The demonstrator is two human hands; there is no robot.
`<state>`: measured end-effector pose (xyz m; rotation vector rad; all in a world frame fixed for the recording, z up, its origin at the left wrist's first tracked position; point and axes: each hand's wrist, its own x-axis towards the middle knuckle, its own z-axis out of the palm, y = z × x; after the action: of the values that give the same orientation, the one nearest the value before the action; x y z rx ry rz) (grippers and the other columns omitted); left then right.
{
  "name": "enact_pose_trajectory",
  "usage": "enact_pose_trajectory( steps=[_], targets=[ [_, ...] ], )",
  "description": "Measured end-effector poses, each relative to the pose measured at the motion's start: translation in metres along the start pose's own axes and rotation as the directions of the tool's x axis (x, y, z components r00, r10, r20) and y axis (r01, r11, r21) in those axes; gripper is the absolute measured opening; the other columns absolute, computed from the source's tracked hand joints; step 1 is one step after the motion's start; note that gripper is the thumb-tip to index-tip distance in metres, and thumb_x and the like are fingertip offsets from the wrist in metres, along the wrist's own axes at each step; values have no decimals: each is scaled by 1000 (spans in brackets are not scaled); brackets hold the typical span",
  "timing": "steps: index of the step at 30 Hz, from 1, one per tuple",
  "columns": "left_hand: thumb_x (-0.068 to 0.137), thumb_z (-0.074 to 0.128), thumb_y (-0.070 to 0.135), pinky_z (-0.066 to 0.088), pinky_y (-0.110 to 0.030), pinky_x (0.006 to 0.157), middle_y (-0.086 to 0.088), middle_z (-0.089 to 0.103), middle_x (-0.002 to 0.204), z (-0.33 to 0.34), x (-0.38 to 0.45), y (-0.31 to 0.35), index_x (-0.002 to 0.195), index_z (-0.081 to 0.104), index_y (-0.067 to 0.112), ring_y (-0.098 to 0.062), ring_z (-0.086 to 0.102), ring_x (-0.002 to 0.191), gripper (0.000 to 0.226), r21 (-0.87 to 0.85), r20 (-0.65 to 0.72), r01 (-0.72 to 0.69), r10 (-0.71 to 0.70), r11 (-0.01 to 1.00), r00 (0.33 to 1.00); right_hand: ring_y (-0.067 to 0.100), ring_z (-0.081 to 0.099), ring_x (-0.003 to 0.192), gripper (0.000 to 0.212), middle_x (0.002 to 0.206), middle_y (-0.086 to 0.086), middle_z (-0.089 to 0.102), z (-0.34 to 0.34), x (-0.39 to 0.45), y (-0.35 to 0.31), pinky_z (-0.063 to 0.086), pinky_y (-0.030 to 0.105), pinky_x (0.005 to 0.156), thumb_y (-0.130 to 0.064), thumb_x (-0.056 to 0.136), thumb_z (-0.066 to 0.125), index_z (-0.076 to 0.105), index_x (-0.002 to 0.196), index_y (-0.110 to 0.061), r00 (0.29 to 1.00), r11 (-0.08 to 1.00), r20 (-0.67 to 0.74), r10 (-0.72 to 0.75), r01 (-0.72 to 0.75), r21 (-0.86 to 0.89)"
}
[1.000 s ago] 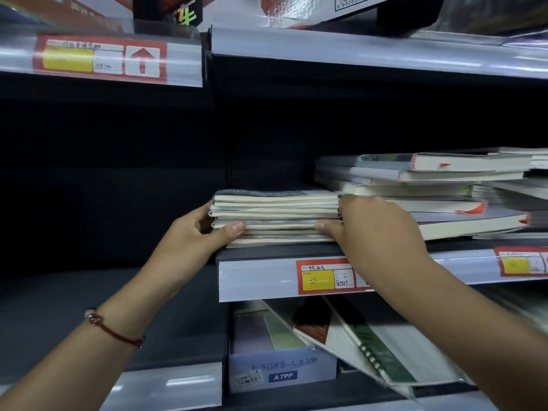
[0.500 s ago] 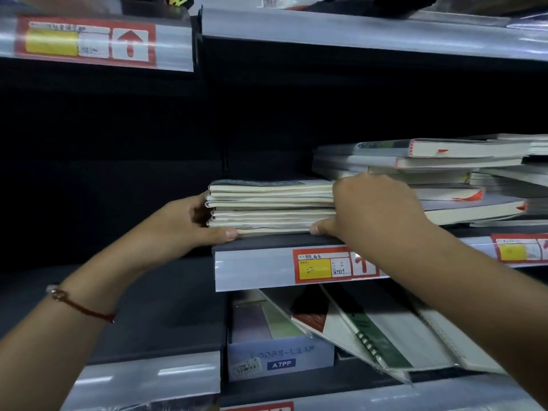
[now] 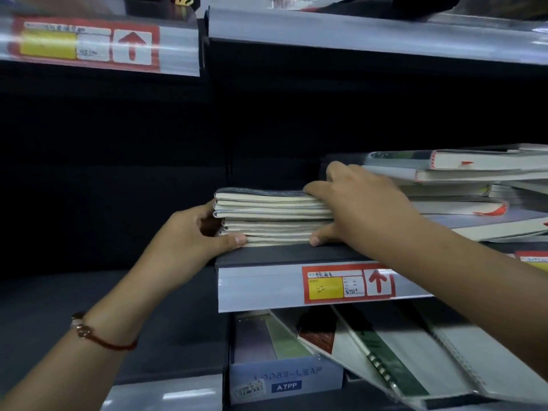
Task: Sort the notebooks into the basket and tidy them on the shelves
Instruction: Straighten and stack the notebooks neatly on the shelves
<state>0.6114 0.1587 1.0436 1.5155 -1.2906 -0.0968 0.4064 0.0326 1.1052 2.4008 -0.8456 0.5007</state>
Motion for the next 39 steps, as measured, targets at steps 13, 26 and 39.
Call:
enact_pose_trajectory(
  steps=[13,26,39],
  targets=[
    [45,67,91,29,-25,109,21,29,157,16,8,3,156,-5,39,-2,35,139,143,-261,87,156,-138,952,987,12,40,137,54,154,-15,39,-1,-2,5,37,36,111,-44,99,52,35,150,-43,990,905,4,-141,127,407],
    [71,85,32,50,-32,96,7,73,115,20,14,1,134,50,25,-12,69,107,72,-315,68,70,-51,947,996,9,62,106,28,122,-13,64,-7,-34,1,45,18,86,-23,101,53,62,122,-39,977,693,-91,195,-72,717],
    [78,81,29,48,-14,79,24,72,103,11,6,-5,118,62,35,6,68,92,45,-101,-71,-41,34,994,997,16,54,69,27,84,5,59,-16,-45,-2,39,30,57,-10,96,45,45,122,-11,878,596,352,325,-479,644]
  ],
)
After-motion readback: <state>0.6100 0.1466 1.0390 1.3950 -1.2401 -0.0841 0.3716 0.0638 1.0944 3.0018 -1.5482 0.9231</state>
